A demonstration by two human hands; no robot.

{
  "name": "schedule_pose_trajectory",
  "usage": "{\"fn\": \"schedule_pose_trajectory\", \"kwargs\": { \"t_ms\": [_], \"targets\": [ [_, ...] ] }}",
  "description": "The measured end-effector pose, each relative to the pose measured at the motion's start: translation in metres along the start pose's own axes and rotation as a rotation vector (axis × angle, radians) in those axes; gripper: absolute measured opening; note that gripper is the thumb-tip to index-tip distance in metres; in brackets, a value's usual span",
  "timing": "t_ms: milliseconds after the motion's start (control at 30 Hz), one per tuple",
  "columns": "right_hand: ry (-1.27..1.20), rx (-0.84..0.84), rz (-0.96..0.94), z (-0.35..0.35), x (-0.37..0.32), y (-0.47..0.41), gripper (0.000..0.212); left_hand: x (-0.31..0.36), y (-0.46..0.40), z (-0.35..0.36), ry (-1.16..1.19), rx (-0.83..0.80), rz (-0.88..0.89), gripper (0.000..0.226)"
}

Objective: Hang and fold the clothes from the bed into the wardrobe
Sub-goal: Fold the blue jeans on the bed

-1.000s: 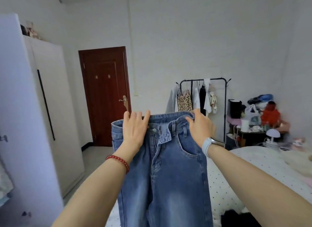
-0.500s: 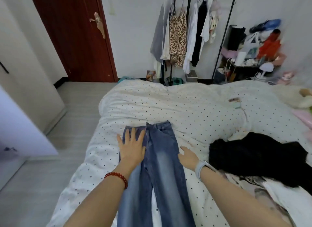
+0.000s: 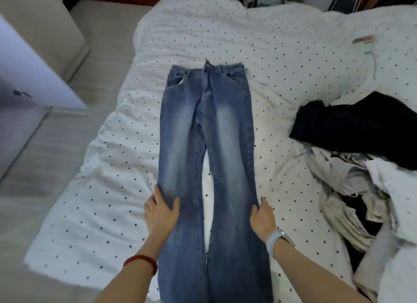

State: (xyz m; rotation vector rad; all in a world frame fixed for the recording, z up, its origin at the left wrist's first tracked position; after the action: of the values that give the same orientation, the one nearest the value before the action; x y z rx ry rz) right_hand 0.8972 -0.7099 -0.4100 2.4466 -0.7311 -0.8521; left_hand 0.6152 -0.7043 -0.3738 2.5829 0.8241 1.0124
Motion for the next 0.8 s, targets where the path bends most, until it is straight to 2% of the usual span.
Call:
{"fn": "schedule_pose_trajectory", "kwargs": {
  "t_ms": [67, 133, 267, 367, 400, 500, 567, 600, 633, 700, 733, 800],
  "targets": [
    [-0.031, -0.021, 0.054, 0.017, 0.029, 0.007, 0.043, -0.020, 0.009, 0.000, 0.102, 0.059, -0.058, 0.075],
    [-0.051, -0.012, 0.088, 0.026, 0.048, 0.014, 0.040, -0.033, 0.016, 0.002, 0.288, 0.069, -0.123, 0.061],
    [-0.105, -0.114, 0.162, 0.030, 0.072, 0.027, 0.042, -0.062, 0.035, 0.016, 0.502, 0.003, -0.254, 0.038],
    [-0.111, -0.149, 0.087, 0.025, 0.083, 0.046, 0.037, -0.078, 0.065, 0.027, 0.610, -0.062, -0.290, 0.017],
    [-0.119, -0.127, 0.057, 0.020, 0.083, 0.048, 0.033, -0.079, 0.070, 0.025, 0.568, -0.069, -0.261, 0.013],
    [-0.105, 0.025, 0.025, -0.013, 0.089, 0.058, 0.027, -0.078, 0.080, -0.002, 0.231, 0.077, -0.149, 0.036],
    [-0.059, 0.133, 0.041, -0.036, 0.099, 0.062, 0.024, -0.077, 0.086, -0.023, 0.154, 0.171, -0.118, 0.049],
    [0.014, 0.164, 0.049, -0.041, 0.103, 0.062, 0.027, -0.078, 0.087, -0.027, 0.160, 0.157, -0.118, 0.055],
    [0.125, 0.193, 0.038, -0.043, 0.103, 0.066, 0.034, -0.079, 0.091, -0.027, 0.205, 0.107, -0.126, 0.058],
    [0.249, 0.253, -0.086, -0.035, 0.089, 0.078, 0.043, -0.084, 0.102, -0.010, 0.438, -0.054, -0.194, 0.045],
    [0.218, 0.251, -0.193, -0.024, 0.076, 0.086, 0.042, -0.087, 0.110, 0.000, 0.615, -0.122, -0.276, 0.037],
    [0.064, 0.087, -0.387, 0.012, 0.049, 0.110, 0.038, -0.095, 0.119, 0.009, 0.863, -0.219, -0.410, 0.031]
  ]
}}
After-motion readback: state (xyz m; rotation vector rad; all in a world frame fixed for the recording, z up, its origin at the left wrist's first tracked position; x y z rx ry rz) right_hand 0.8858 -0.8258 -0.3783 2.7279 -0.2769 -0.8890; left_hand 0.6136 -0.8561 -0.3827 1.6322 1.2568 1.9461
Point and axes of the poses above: each hand's wrist, its own y-axis away from the middle knuckle, its own z-axis out of the palm, x = y × z, the point moved 5 cm from there along -y, towards the middle knuckle, and after that the axes turned 8 degrees about y, right-handed, at the moved point
